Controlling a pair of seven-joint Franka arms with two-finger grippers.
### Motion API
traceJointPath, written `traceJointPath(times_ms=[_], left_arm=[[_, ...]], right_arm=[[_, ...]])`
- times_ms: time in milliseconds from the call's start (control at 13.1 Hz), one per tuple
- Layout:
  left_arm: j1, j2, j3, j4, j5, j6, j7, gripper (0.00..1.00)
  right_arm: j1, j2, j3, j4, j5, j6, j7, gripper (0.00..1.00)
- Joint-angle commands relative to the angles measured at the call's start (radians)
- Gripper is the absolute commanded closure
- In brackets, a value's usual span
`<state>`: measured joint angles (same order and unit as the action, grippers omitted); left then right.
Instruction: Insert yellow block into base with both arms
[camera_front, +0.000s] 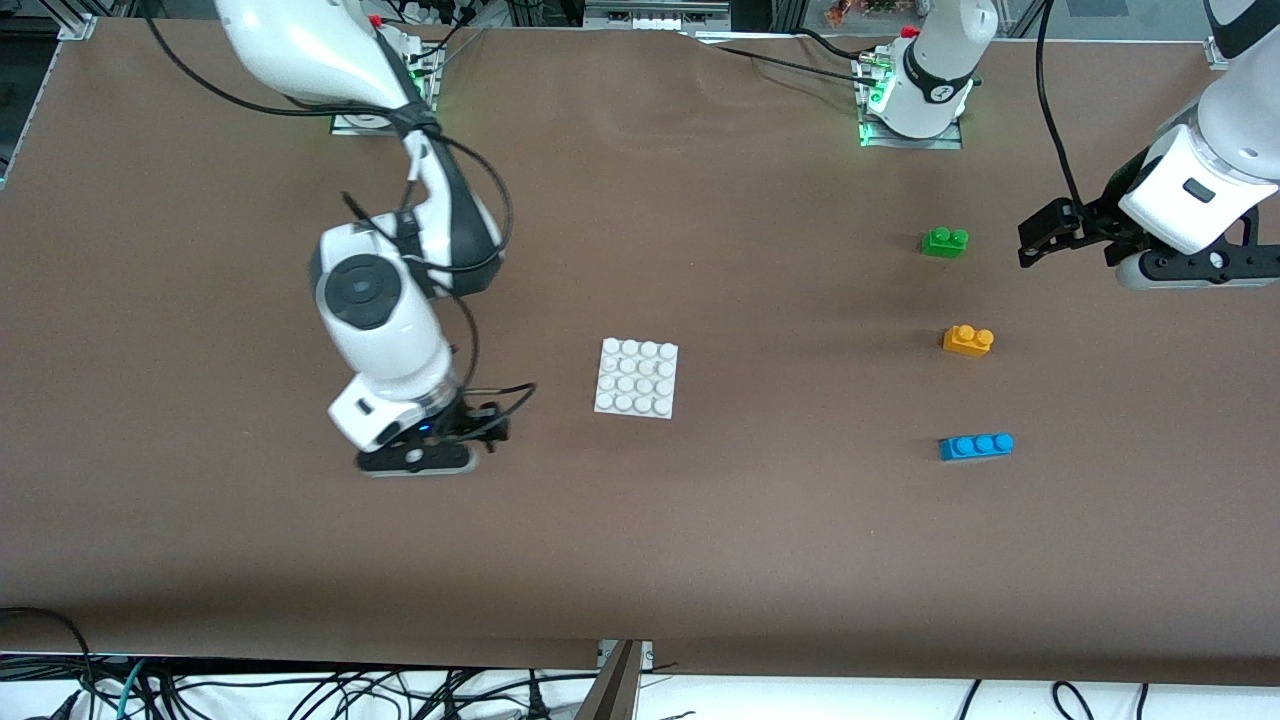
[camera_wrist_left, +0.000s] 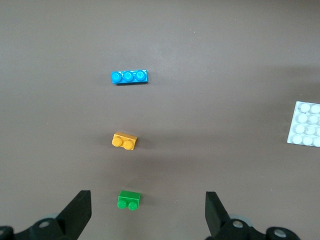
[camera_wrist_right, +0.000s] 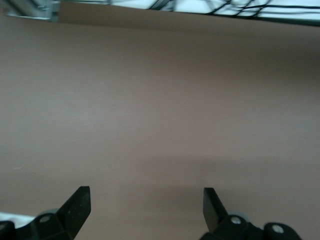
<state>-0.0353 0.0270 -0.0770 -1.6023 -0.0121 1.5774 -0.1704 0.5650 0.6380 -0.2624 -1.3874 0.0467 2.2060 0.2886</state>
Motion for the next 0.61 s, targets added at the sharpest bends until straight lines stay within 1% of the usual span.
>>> traceJointPath(times_ms=[0,76,153,305,382,458,534], left_arm=[[0.000,0.002,-0.001,0.013,0.024,-0.013,0.006,0.00],[0.002,0.001,0.000,0.013,0.024,-0.014,0.008,0.00],[0.002,-0.001,0.000,0.013,0.023,-0.014,0.009,0.00],[0.003,-0.001,0.003,0.010,0.023,-0.019,0.012,0.00],[0.008,-0.001,0.011,0.010,0.024,-0.019,0.015,0.00],[0.024,-0.001,0.019,0.010,0.024,-0.019,0.037,0.00],[0.040,-0.002,0.020,0.010,0.023,-0.019,0.061,0.00]], right_arm=[[-0.063,-0.060,0.015,-0.016,0.001,-0.073,-0.039,0.00],[-0.082,-0.067,0.017,-0.018,0.001,-0.087,-0.066,0.00],[-0.105,-0.101,0.020,-0.030,0.001,-0.103,-0.089,0.00],[-0.167,-0.161,0.031,-0.033,-0.007,-0.179,-0.114,0.00],[-0.215,-0.200,0.058,-0.035,-0.007,-0.224,-0.190,0.00],[-0.270,-0.239,0.087,-0.047,-0.008,-0.253,-0.306,0.00],[-0.305,-0.274,0.100,-0.064,-0.013,-0.255,-0.412,0.00]])
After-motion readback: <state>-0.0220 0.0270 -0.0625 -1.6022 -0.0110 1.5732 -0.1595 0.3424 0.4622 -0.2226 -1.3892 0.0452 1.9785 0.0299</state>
